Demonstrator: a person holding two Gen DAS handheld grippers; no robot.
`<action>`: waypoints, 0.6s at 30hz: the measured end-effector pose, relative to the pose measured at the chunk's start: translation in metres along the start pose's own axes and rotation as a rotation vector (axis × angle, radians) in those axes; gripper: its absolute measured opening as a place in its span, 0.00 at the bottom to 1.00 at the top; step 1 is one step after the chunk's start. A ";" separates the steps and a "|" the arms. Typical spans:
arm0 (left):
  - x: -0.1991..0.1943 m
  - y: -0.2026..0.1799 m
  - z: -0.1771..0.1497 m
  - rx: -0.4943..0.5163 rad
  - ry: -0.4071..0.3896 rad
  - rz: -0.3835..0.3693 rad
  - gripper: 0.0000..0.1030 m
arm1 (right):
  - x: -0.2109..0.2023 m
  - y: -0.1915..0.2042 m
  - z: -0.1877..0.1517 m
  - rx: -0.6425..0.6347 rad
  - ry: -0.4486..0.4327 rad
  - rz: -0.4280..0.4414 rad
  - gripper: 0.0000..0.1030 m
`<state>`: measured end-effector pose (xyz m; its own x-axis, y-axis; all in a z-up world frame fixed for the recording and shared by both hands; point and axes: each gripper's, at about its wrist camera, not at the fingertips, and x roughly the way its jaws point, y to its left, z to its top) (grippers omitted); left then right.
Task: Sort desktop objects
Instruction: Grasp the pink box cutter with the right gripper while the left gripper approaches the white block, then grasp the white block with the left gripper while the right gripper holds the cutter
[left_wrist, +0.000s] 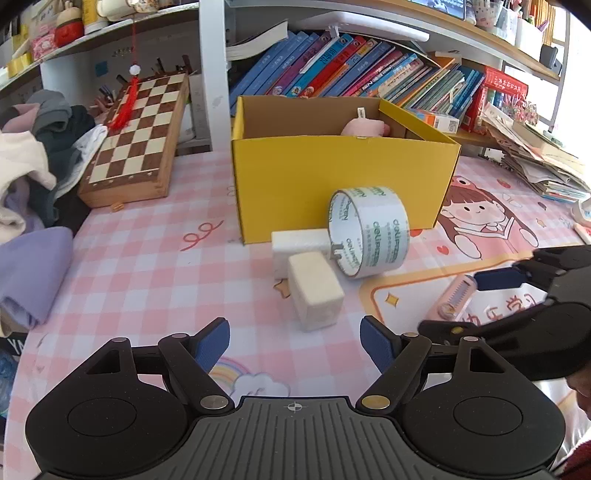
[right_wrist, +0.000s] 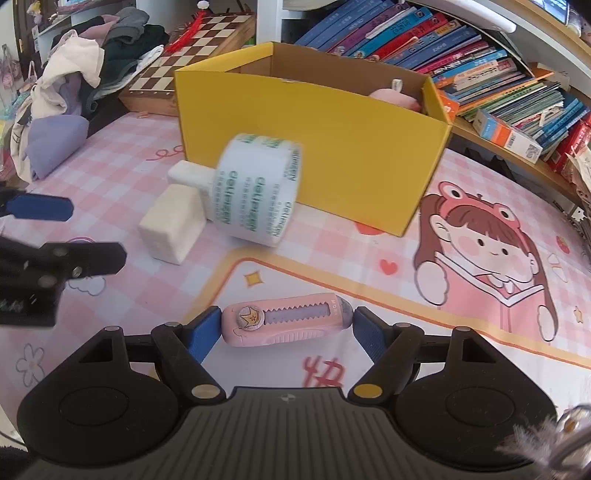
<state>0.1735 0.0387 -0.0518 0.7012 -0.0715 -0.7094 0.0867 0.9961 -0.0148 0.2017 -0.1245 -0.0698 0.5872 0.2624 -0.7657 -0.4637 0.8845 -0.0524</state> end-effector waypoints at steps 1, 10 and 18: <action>0.003 -0.002 0.002 0.001 -0.001 0.001 0.77 | 0.000 -0.003 -0.001 0.002 0.001 -0.003 0.74; 0.032 -0.007 0.007 -0.076 0.057 0.006 0.55 | -0.006 -0.023 -0.009 0.008 0.005 -0.015 0.74; 0.047 -0.012 0.013 -0.063 0.062 0.027 0.44 | -0.010 -0.033 -0.012 0.012 -0.001 -0.012 0.74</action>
<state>0.2146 0.0222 -0.0761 0.6574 -0.0434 -0.7523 0.0220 0.9990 -0.0384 0.2034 -0.1614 -0.0686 0.5934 0.2522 -0.7644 -0.4485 0.8921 -0.0539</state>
